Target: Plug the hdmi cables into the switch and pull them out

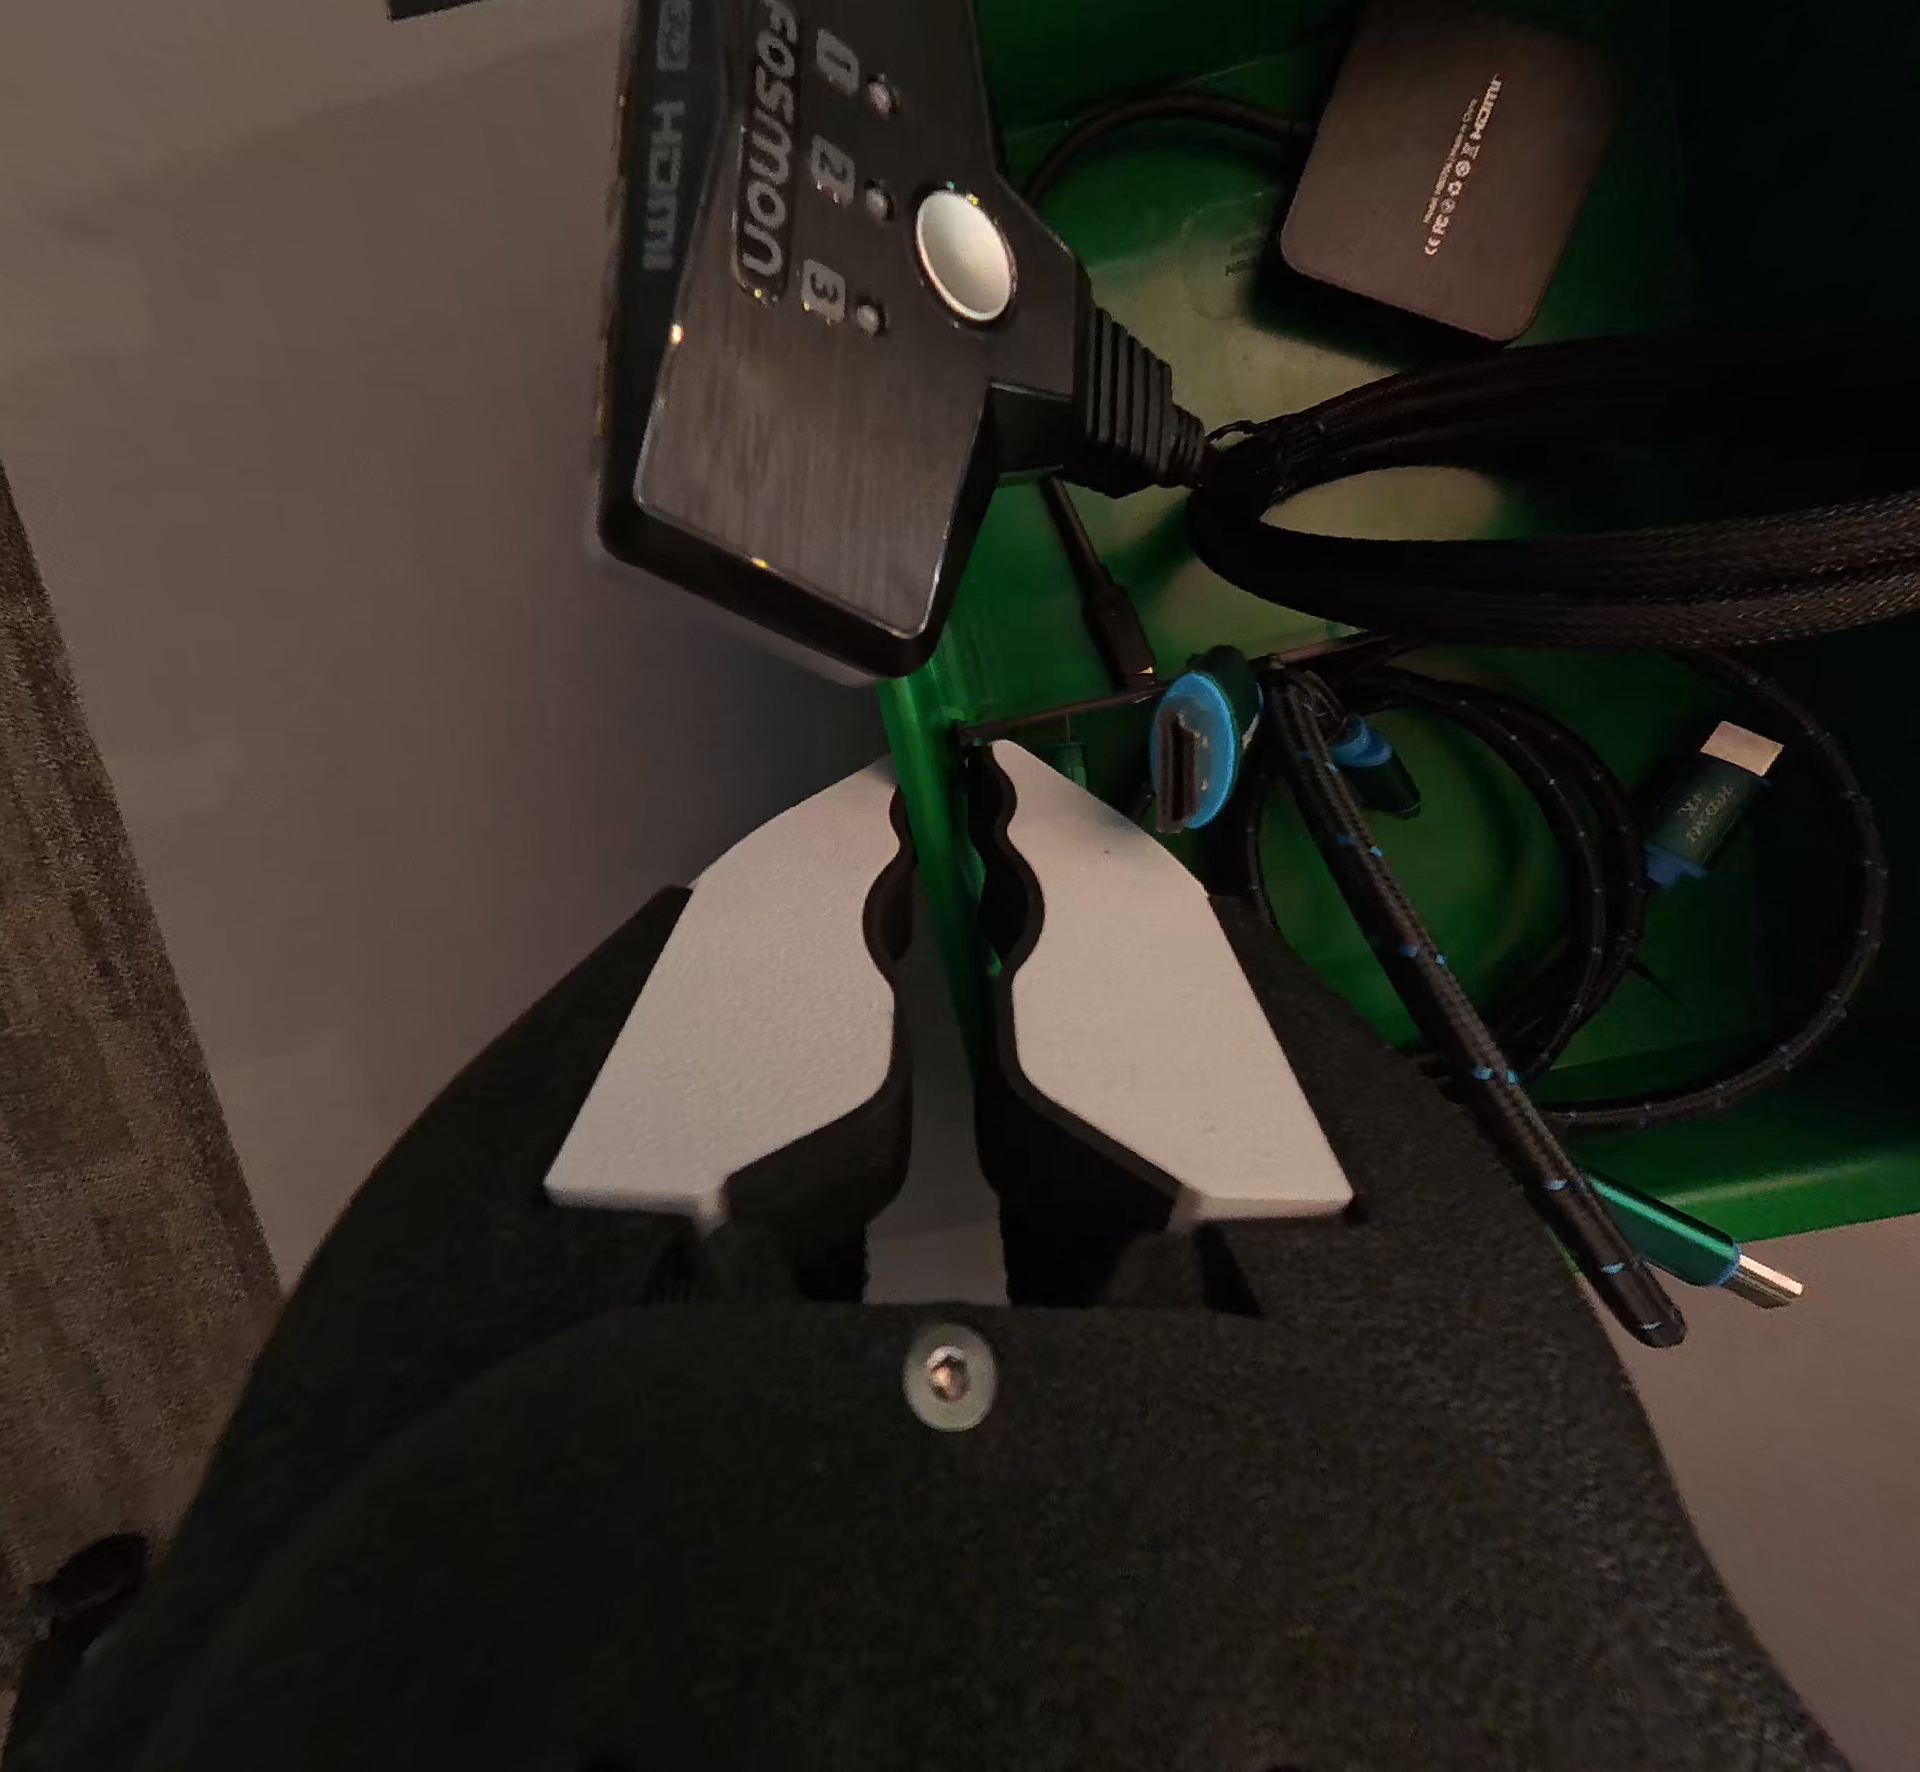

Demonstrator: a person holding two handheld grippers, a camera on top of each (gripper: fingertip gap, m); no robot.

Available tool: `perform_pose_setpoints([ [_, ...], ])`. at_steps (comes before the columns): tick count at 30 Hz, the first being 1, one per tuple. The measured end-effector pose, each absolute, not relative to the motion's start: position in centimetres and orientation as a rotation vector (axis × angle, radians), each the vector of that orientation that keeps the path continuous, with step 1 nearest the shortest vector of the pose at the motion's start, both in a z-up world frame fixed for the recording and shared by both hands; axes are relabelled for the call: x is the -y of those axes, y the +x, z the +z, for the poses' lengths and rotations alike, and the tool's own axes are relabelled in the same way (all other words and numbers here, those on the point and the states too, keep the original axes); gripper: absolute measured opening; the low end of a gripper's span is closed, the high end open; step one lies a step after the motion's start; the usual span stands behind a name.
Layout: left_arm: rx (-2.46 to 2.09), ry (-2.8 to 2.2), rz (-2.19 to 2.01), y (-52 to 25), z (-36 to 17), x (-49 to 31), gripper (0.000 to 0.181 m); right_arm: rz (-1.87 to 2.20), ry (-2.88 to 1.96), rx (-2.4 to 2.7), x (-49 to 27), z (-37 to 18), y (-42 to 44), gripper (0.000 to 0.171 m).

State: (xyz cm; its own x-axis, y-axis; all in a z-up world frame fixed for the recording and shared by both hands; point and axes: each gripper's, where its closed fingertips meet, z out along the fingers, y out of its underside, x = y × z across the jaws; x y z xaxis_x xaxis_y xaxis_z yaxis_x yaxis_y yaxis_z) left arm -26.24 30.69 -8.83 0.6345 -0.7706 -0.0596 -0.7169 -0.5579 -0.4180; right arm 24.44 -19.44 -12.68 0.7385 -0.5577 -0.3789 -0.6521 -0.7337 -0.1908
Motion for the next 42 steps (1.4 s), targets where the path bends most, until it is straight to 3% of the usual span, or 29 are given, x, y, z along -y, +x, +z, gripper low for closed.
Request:
perform_pose_setpoints([
  [15,-1.192,-2.37,-0.144,-28.6,-8.7,-34.5,0.01,0.439,-2.693,-0.949,20.2,-12.7,23.6,0.013],
  [20,-1.135,-2.296,-0.314,-28.4,-7.4,-34.6,0.01,0.467,-2.685,-0.919,20.3,-12.7,23.5,0.016],
  [23,-1.071,-2.179,-0.594,-27.5,-4.6,-34.4,0.024,0.509,-2.665,-0.874,20.2,-12.3,23.1,0.025],
  [26,-0.95,-2.084,-0.828,-27.2,-2.3,-34.8,0.049,0.526,-2.64,-0.847,20.5,-11.8,23.1,0.026],
  [32,-0.676,-2.028,-1.205,-26.0,-0.5,-36.8,0.048,0.417,-2.508,-0.937,20.9,-9.9,25.2,0.031],
  [42,-0.789,-2.141,-1.042,-23.5,-4.3,-38.8,0.055,0.383,-2.511,-0.928,20.8,-9.5,25.4,0.03],
])
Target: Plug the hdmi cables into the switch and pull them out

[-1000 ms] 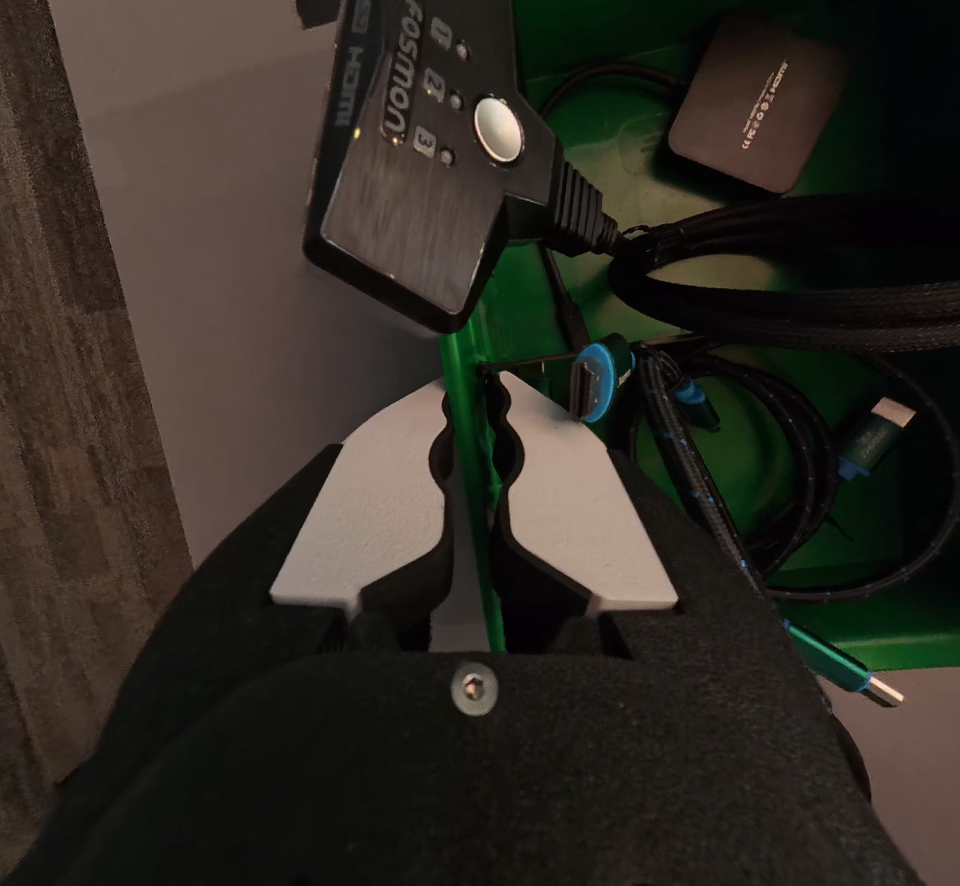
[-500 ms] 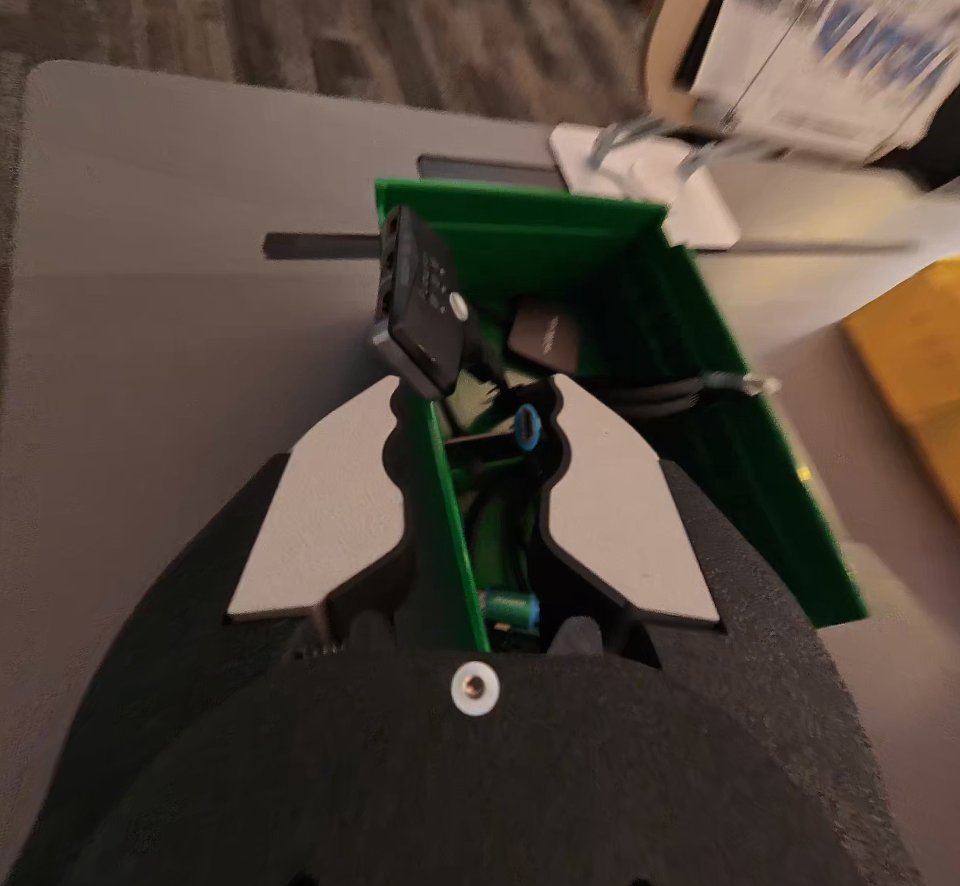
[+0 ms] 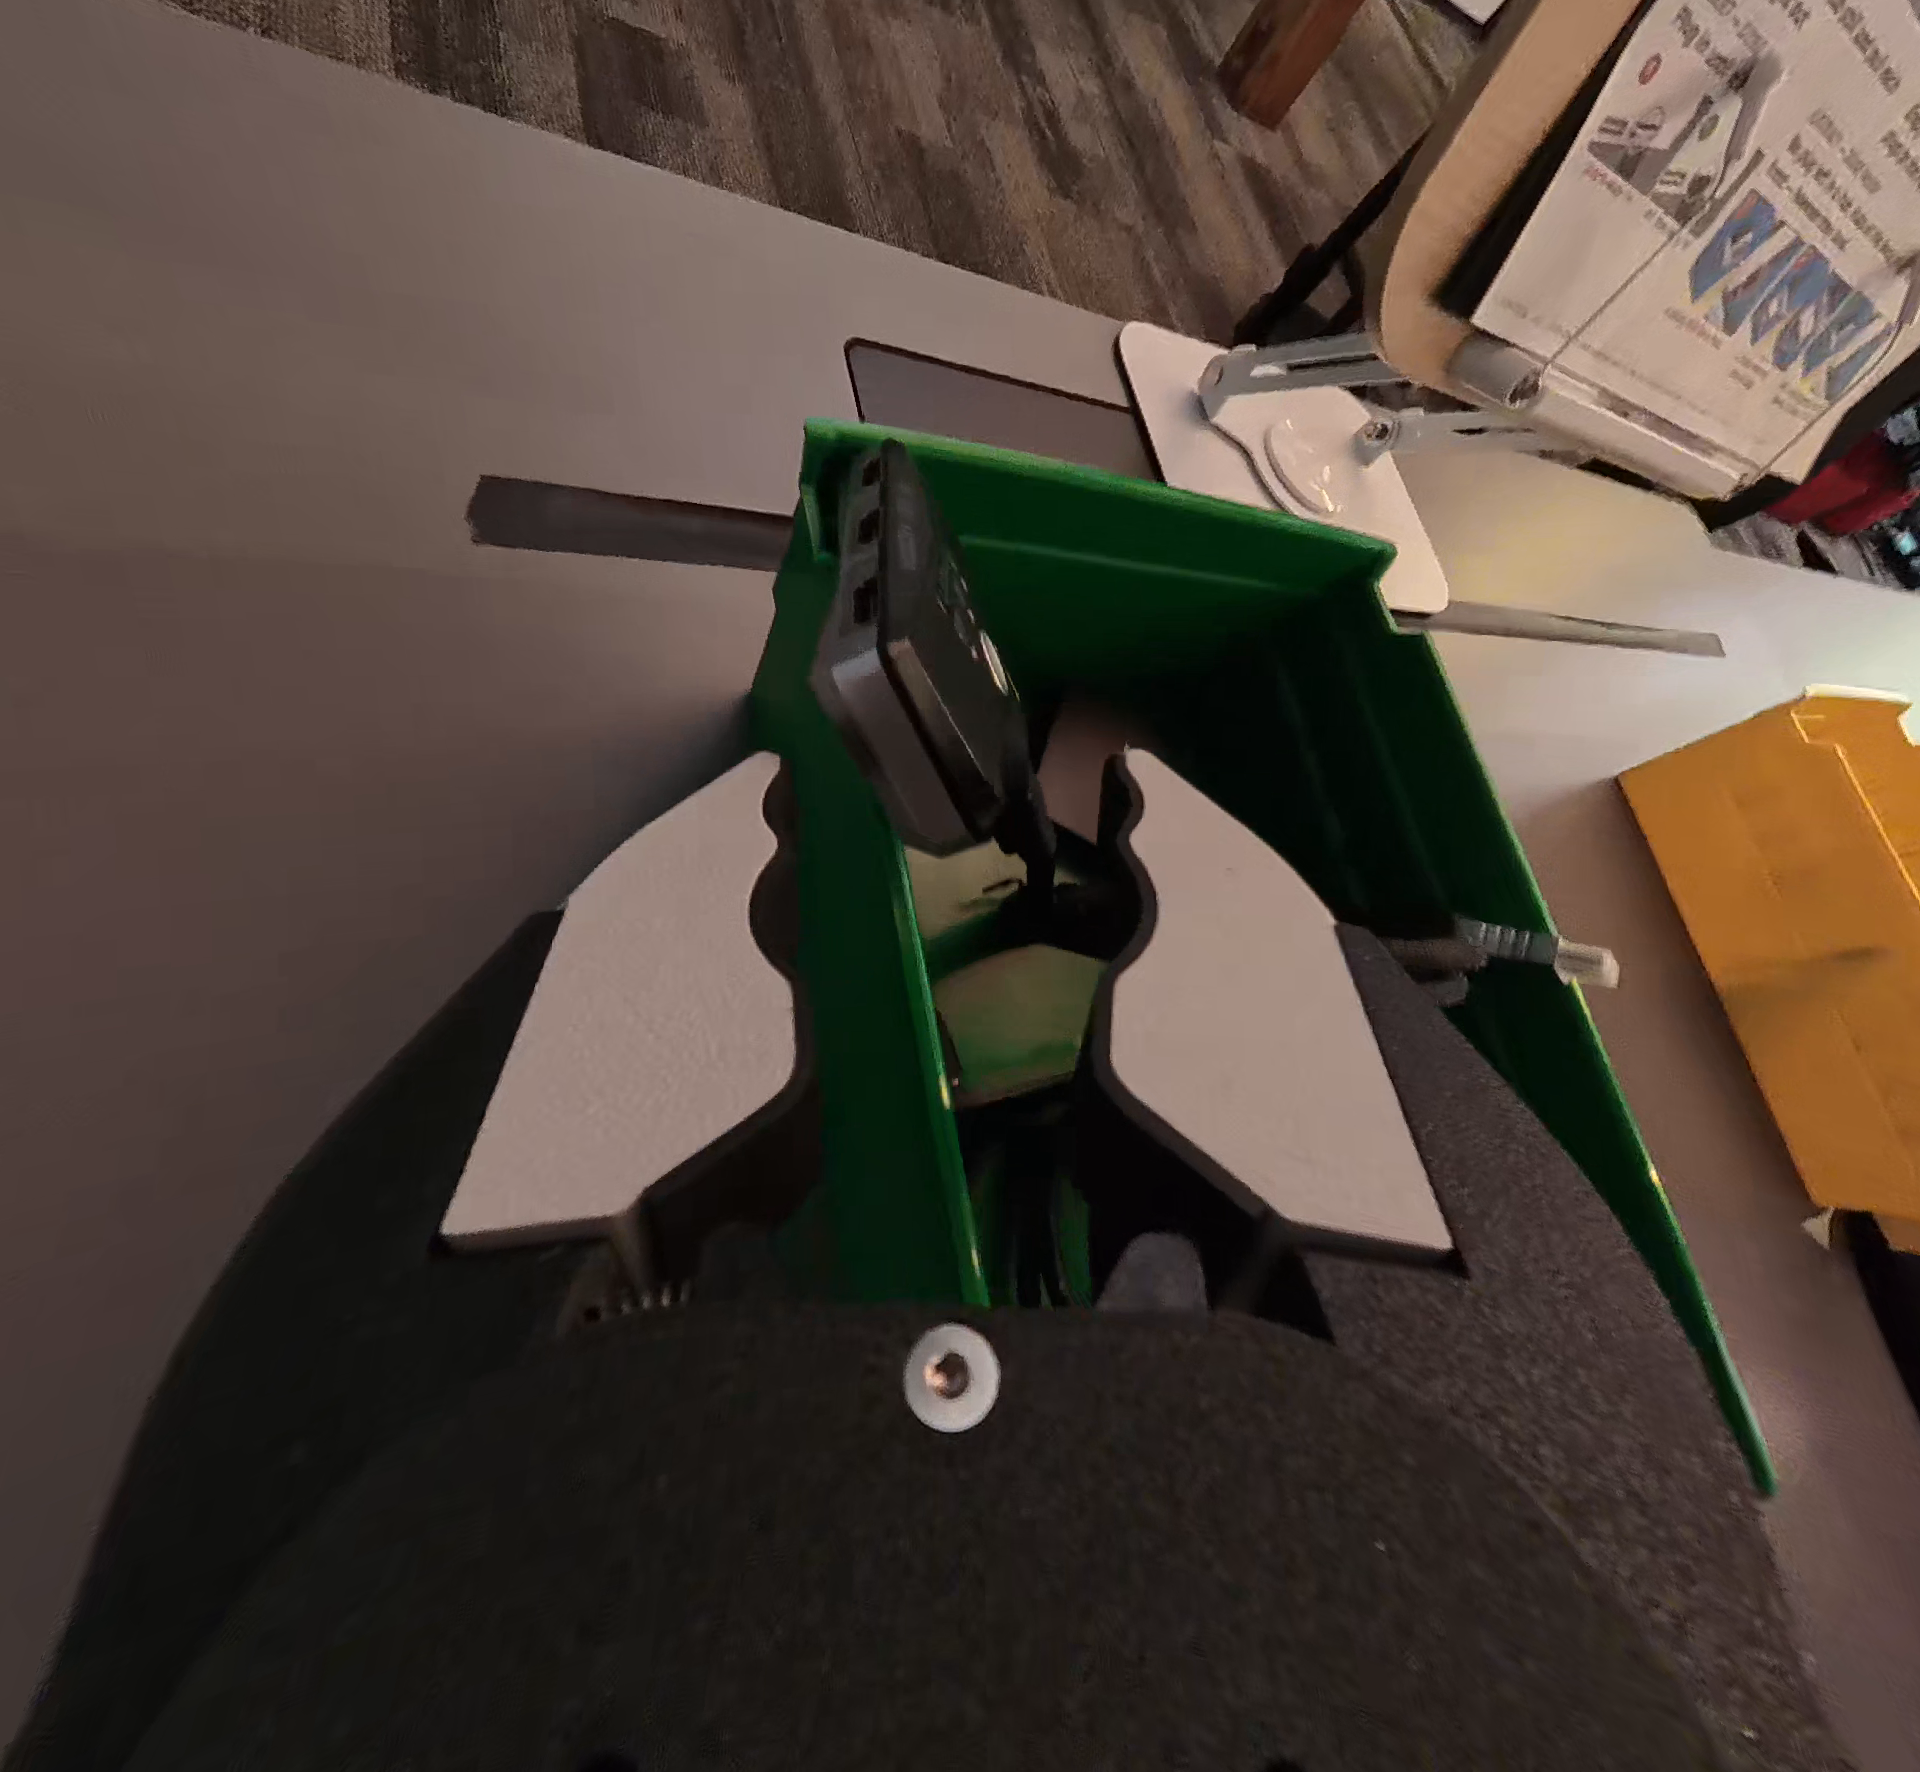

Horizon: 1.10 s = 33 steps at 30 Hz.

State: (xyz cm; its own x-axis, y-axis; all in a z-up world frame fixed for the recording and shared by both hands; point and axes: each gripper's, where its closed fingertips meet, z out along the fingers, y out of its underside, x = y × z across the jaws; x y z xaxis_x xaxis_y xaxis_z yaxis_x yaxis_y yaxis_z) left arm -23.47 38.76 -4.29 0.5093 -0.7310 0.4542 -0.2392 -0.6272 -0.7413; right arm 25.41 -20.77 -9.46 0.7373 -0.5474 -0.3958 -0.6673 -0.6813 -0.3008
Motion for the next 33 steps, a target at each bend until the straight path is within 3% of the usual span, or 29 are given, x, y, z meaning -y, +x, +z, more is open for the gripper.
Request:
perform_pose_setpoints([
  [4,-0.728,-2.127,-1.114,-22.8,-4.4,-39.8,0.052,0.418,-2.528,-0.929,20.6,-9.7,25.0,0.03],
  [10,-0.79,-2.083,-1.097,-22.0,-5.0,-40.2,0.031,0.488,-2.532,-0.932,20.6,-10.1,24.5,0.027],
  [14,-0.881,-1.99,-0.95,-21.8,-4.0,-40.1,0.03,0.528,-2.49,-0.983,20.7,-10.0,24.9,0.028],
  [28,-1.154,-1.506,-0.64,-18.0,10.8,-32.9,0.021,0.486,-2.373,-0.878,19.7,-7.4,25.5,0.022],
  [33,-1.224,-1.313,-0.533,-15.1,18.8,-28.2,0.021,0.467,-2.354,-0.84,19.6,-6.8,25.8,0.021],
])
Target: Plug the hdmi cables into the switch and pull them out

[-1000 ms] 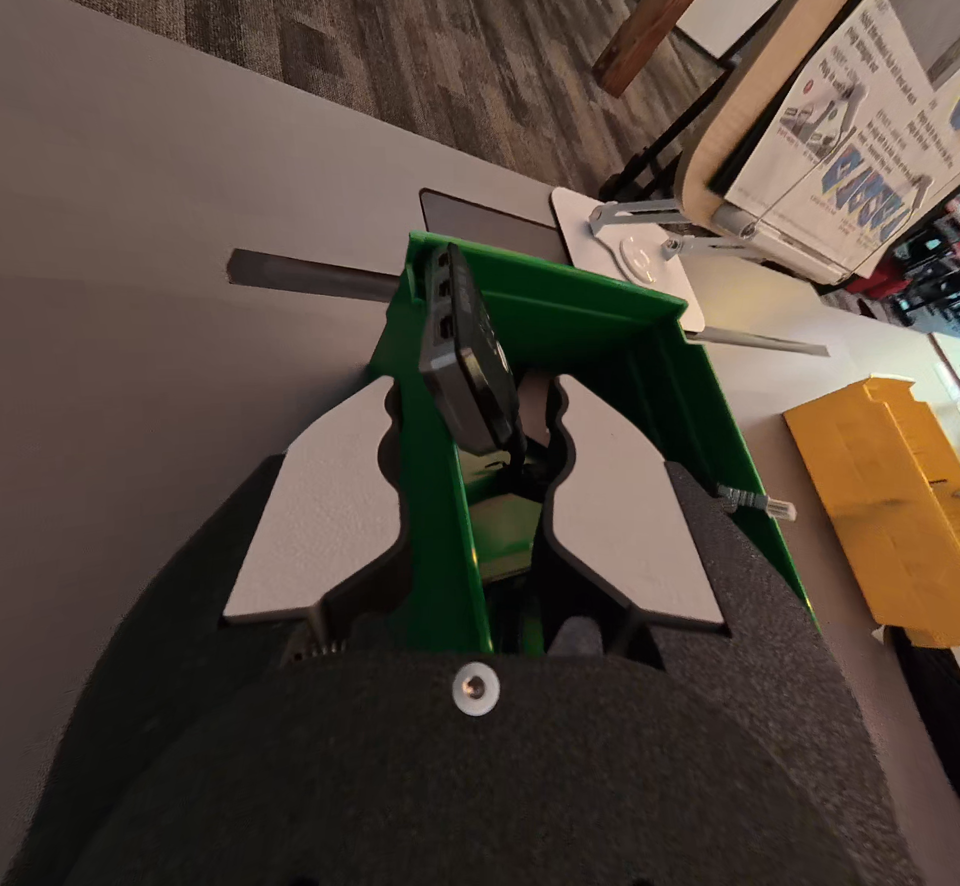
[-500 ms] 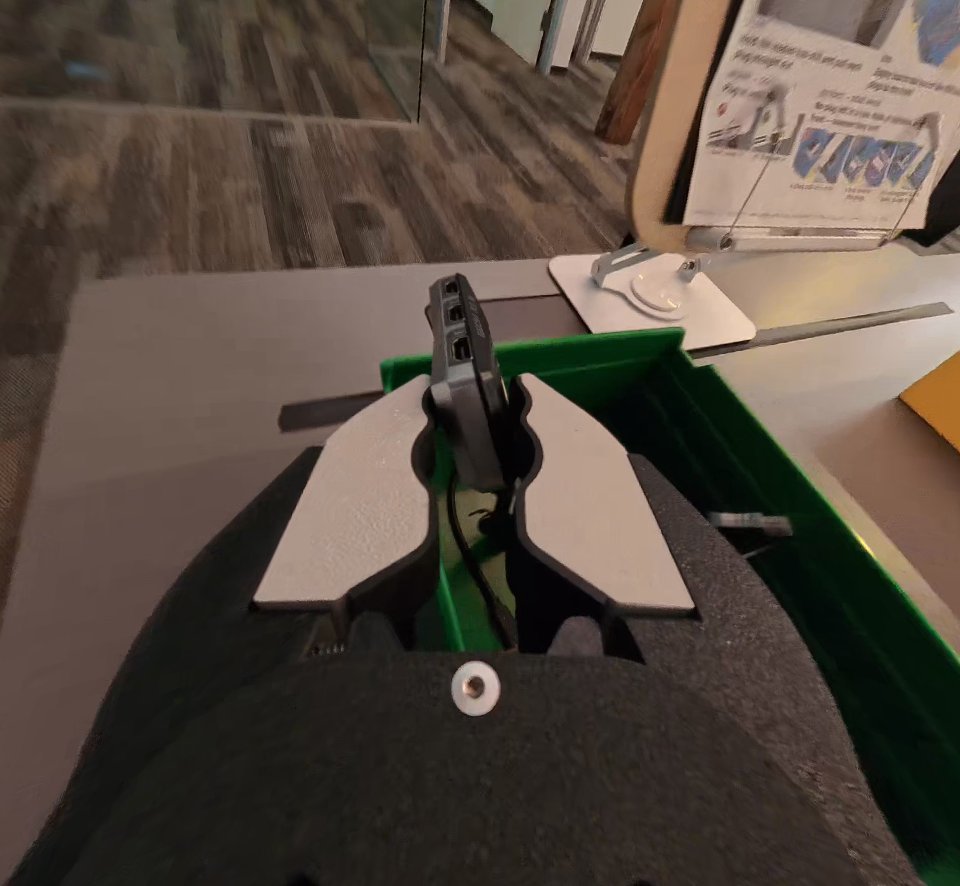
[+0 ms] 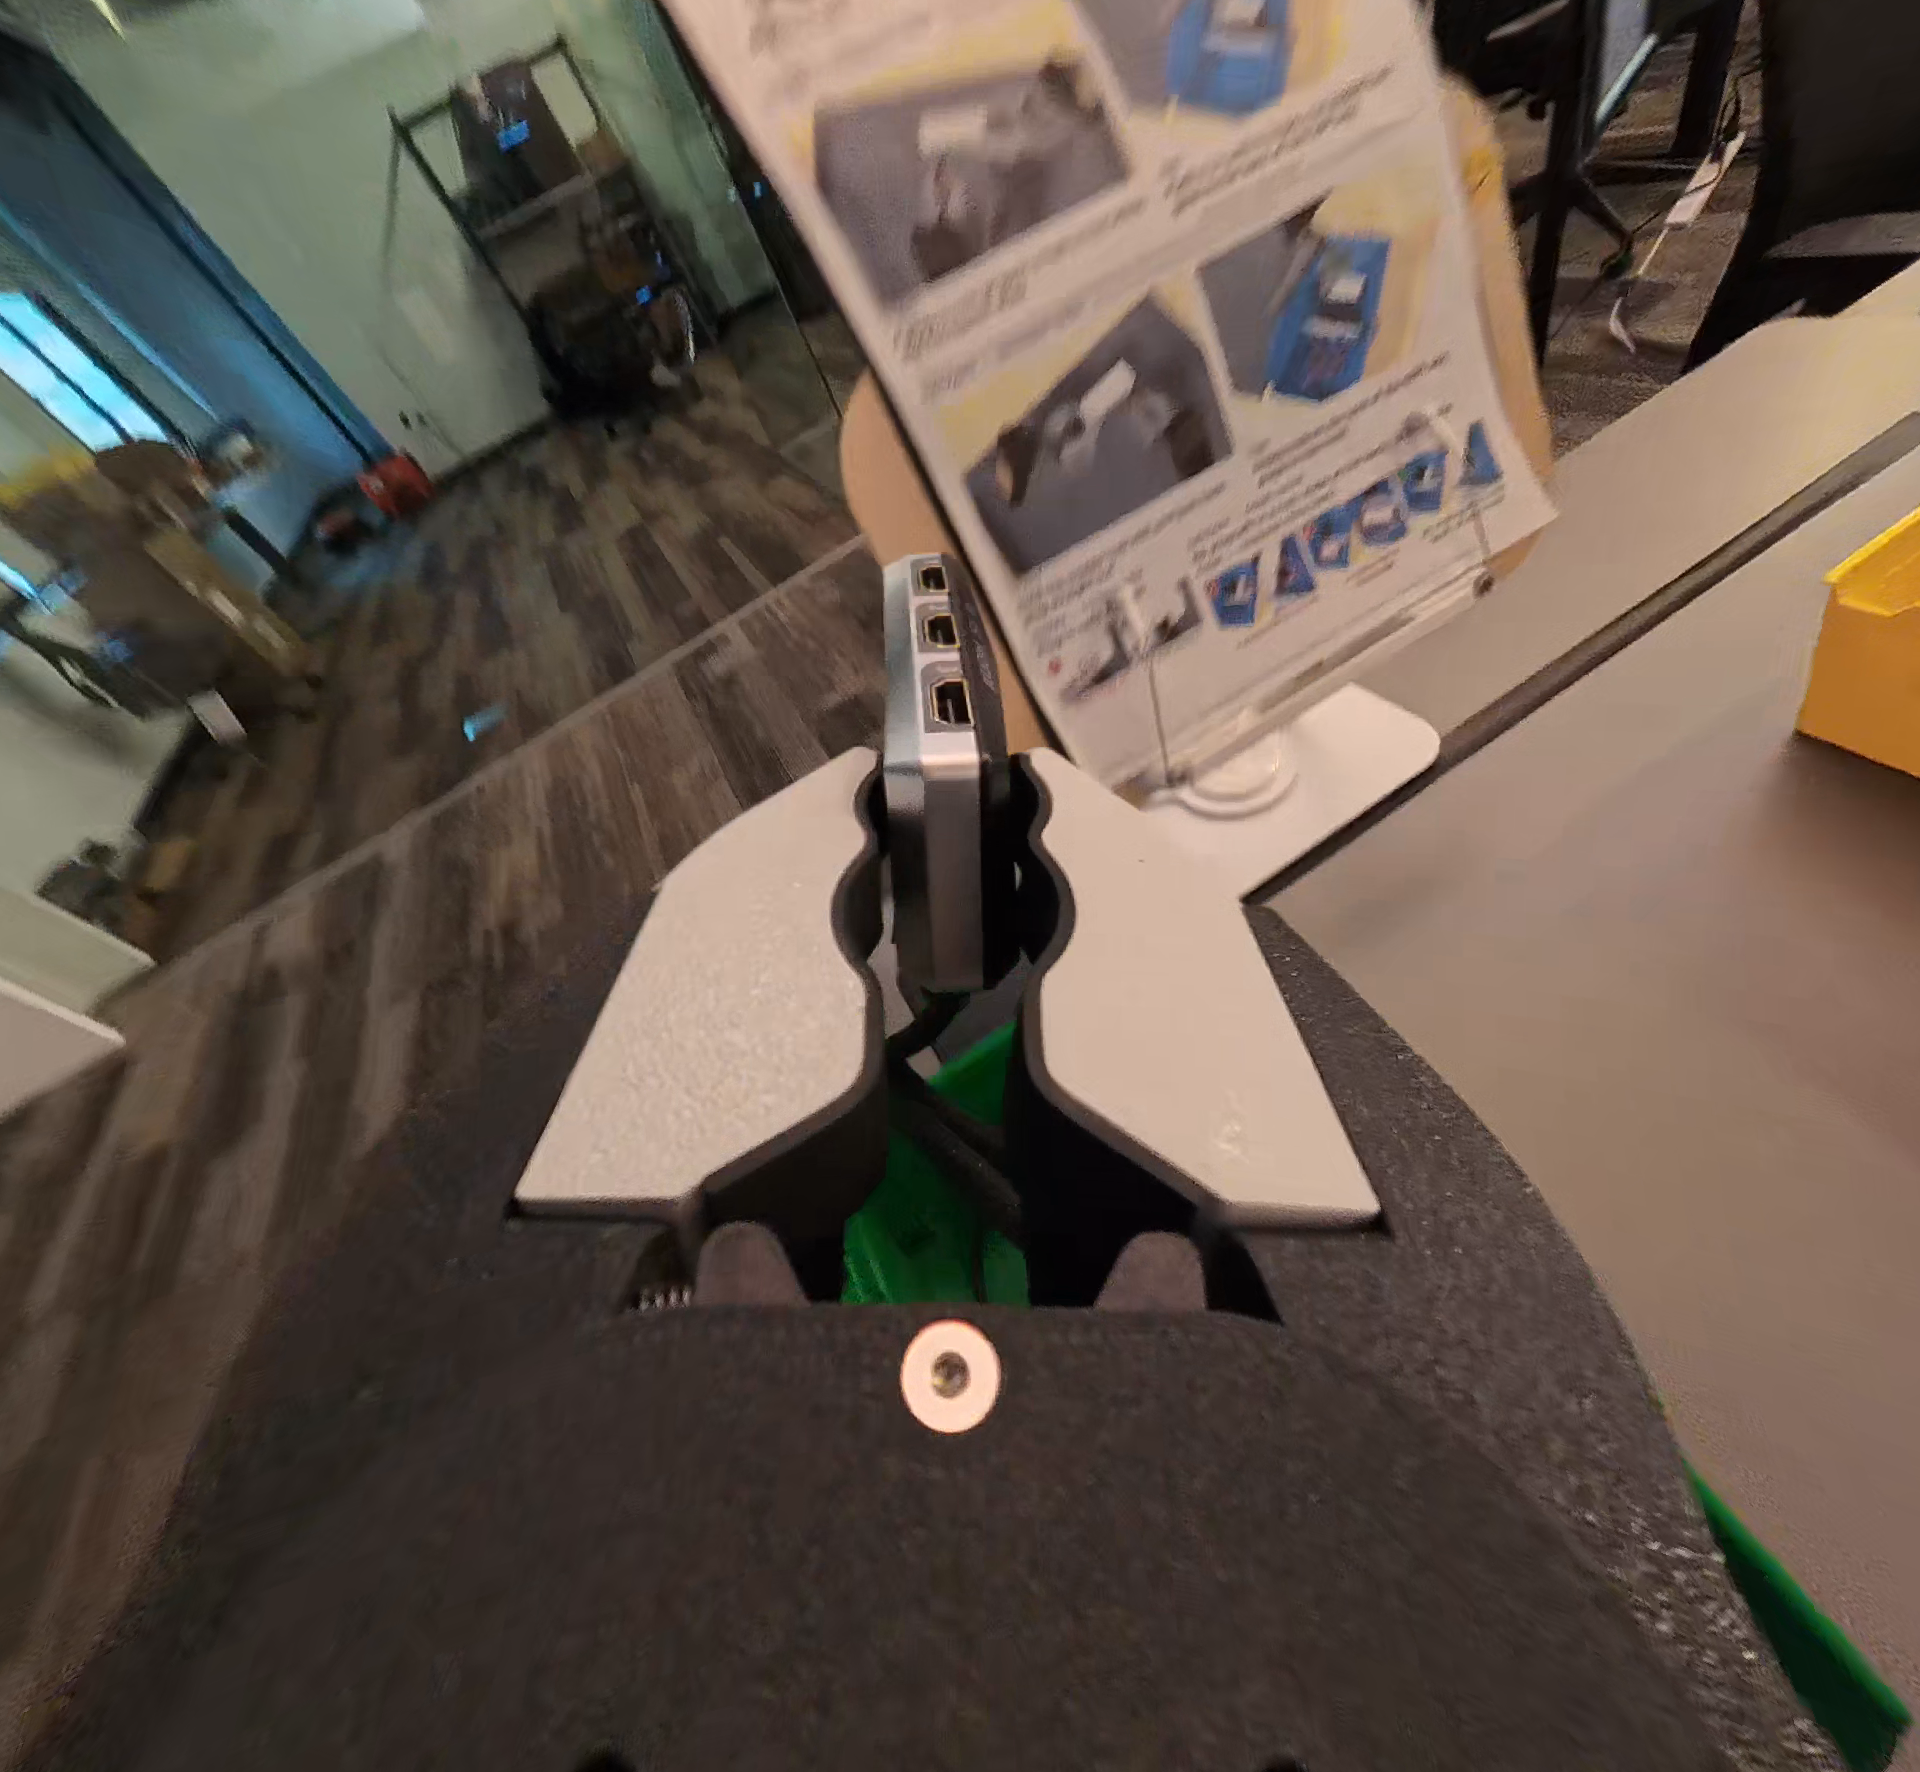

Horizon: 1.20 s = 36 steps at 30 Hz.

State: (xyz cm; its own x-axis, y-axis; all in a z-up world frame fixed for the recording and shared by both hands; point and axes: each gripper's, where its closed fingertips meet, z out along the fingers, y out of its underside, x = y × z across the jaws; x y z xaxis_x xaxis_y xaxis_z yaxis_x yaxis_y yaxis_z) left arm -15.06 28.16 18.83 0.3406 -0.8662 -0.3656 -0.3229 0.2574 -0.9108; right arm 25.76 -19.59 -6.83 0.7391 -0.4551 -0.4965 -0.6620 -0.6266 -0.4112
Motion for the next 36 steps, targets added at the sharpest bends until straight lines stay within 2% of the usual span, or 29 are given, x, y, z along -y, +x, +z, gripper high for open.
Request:
perform_pose_setpoints([
  [4,-1.303,-1.114,-0.523,-12.1,24.9,-21.9,0.021,0.455,-2.355,-0.813,19.4,-6.6,25.7,0.021],
  [8,-1.443,-0.965,-0.481,-8.7,25.7,-15.0,0.021,0.43,-2.372,-0.797,19.3,-6.6,25.7,0.021],
  [15,-1.661,-0.909,-0.554,-3.0,17.6,-6.6,0.021,0.444,-2.375,-0.798,19.6,-6.9,25.7,0.021],
  [22,-1.816,-0.773,-0.42,0.2,9.5,-2.6,0.021,0.394,-2.431,-0.806,20.1,-7.9,25.9,0.023],
  [36,-2.013,-0.366,-0.058,-0.9,-4.7,4.9,0.021,0.431,-2.411,-0.797,19.7,-7.9,25.8,0.024],
])
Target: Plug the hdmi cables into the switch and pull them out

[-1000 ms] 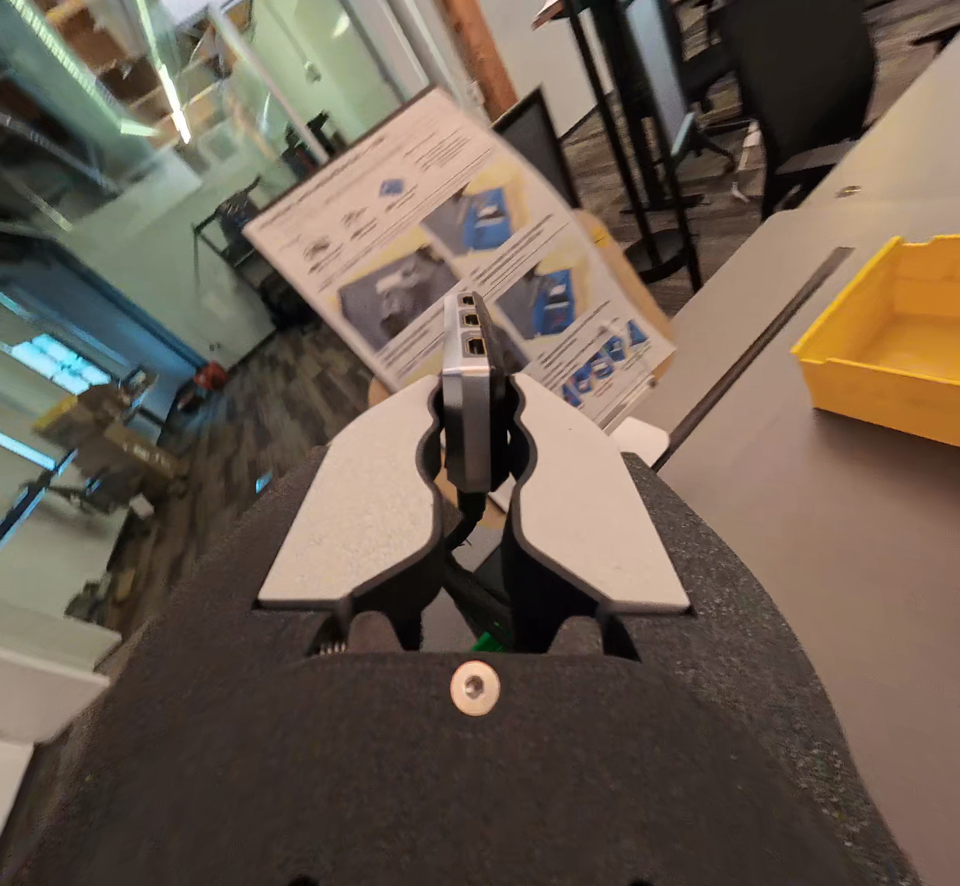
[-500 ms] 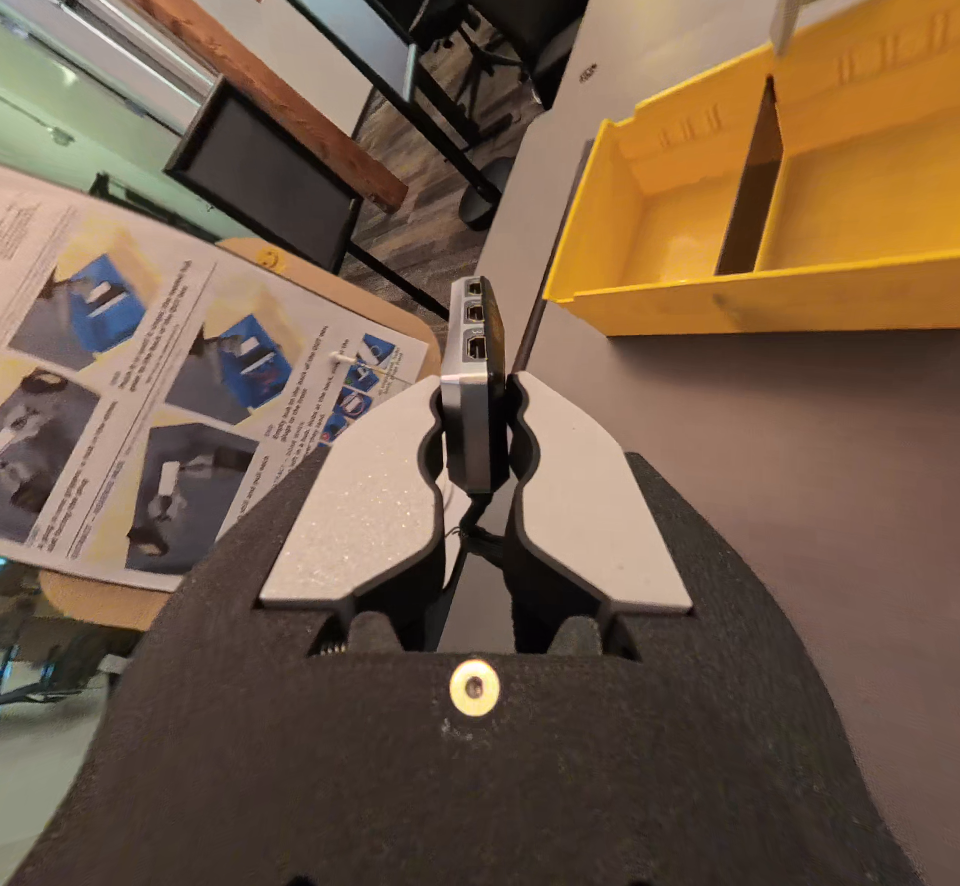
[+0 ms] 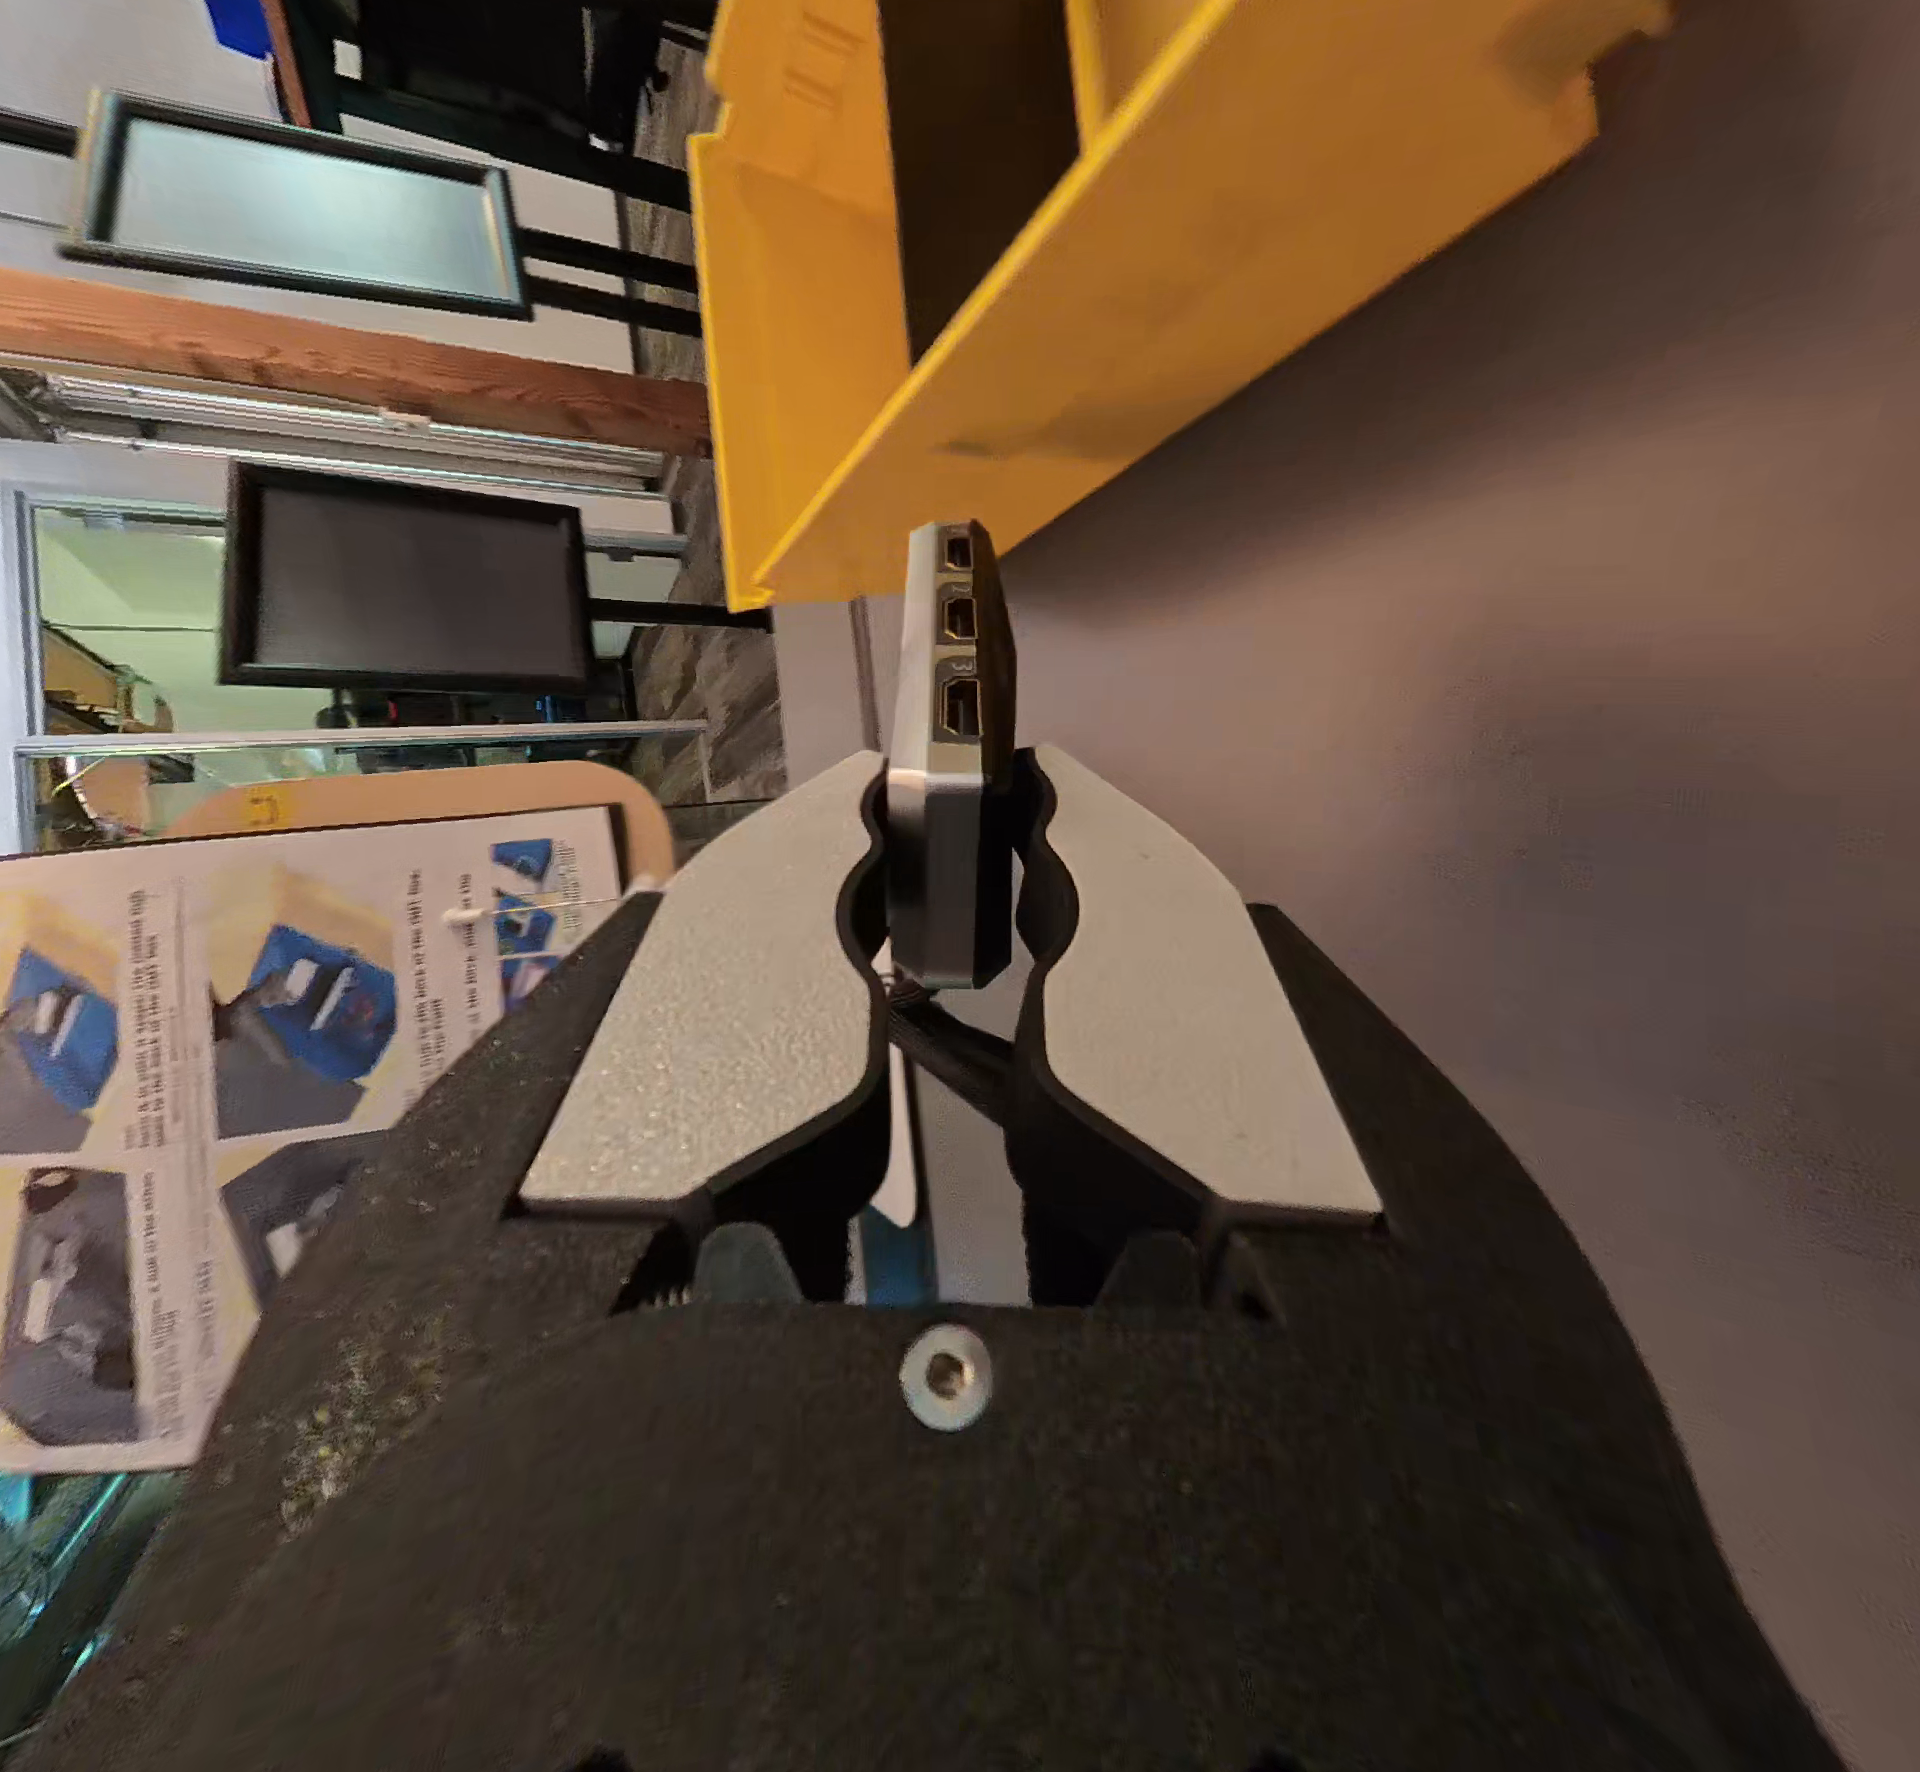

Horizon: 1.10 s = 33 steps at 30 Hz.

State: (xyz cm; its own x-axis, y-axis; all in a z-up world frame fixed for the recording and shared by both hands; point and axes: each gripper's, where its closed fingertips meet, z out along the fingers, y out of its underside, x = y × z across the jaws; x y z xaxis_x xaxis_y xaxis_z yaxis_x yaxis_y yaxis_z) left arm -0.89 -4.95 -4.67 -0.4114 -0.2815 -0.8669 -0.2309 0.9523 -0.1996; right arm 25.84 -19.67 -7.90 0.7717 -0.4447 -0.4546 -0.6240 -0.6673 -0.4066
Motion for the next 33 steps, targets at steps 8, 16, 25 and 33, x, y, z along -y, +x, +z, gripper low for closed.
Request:
perform_pose_setpoints([
  [8,-2.105,-0.418,-0.074,-1.7,-10.4,5.9,0.021,0.438,-2.42,-0.779,19.3,-7.9,25.6,0.024],
  [16,-2.117,-0.451,-0.044,-1.4,-13.4,5.1,0.022,0.473,-2.447,-0.781,19.1,-8.5,25.2,0.024],
  [25,-2.152,-0.644,-0.128,-2.5,-14.6,4.6,0.044,0.44,-2.457,-0.761,19.1,-8.1,25.2,0.024],
  [33,-2.178,-0.981,-0.332,-6.2,-13.7,3.7,0.071,0.436,-2.425,-0.75,19.2,-7.3,25.2,0.024],
])
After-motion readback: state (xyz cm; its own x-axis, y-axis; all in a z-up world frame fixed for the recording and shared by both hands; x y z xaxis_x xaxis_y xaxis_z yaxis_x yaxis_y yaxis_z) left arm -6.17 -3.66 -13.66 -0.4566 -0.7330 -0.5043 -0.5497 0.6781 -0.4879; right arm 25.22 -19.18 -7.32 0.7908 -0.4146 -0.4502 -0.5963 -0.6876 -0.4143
